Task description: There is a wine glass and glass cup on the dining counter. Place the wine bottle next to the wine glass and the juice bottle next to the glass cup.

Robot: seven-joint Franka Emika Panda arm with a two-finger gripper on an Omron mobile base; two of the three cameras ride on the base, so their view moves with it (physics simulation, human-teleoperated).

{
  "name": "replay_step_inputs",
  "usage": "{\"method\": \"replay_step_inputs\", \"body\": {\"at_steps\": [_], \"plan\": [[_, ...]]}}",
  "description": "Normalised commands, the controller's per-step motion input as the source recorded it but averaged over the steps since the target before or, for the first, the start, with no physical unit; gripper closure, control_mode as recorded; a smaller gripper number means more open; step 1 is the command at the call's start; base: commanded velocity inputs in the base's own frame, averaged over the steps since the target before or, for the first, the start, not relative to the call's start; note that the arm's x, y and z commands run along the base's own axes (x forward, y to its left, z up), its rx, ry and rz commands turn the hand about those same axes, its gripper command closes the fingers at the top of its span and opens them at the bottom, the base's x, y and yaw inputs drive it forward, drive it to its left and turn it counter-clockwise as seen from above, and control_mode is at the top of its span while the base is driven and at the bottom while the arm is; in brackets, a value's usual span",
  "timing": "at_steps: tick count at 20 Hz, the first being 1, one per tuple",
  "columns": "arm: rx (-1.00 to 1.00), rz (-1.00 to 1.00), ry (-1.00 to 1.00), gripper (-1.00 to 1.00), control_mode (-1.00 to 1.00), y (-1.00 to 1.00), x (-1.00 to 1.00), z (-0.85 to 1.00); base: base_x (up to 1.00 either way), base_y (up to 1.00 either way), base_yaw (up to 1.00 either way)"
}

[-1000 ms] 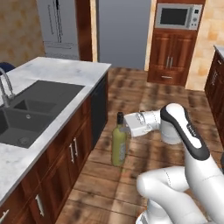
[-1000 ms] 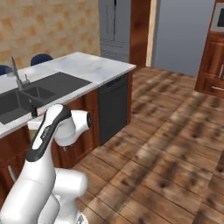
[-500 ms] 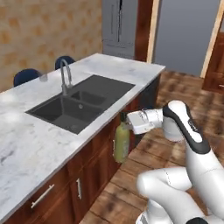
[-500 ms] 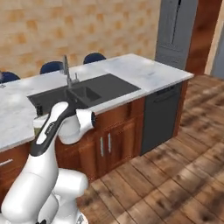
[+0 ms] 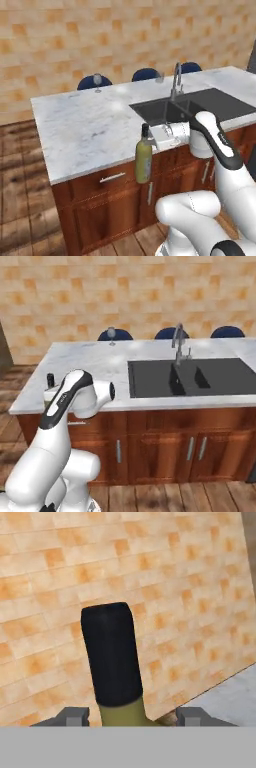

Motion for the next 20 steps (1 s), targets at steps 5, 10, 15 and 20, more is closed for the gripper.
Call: {"method": "replay_step_inputs", "body": {"at_steps": [5,10,15,20], "plan": [[0.0,0.0,0.0,1.0,1.0,0.0,0.0,0.0,0.21,0.29,0.61],[0.0,0.0,0.0,1.0,1.0,0.0,0.0,0.0,0.54,0.51,0.23],[0.0,0.0,0.0,1.0,1.0,0.0,0.0,0.0,0.61,0.72,0.01],[0.0,0.0,0.0,1.0,1.0,0.0,0.0,0.0,0.4,0.9,0.0]]}}
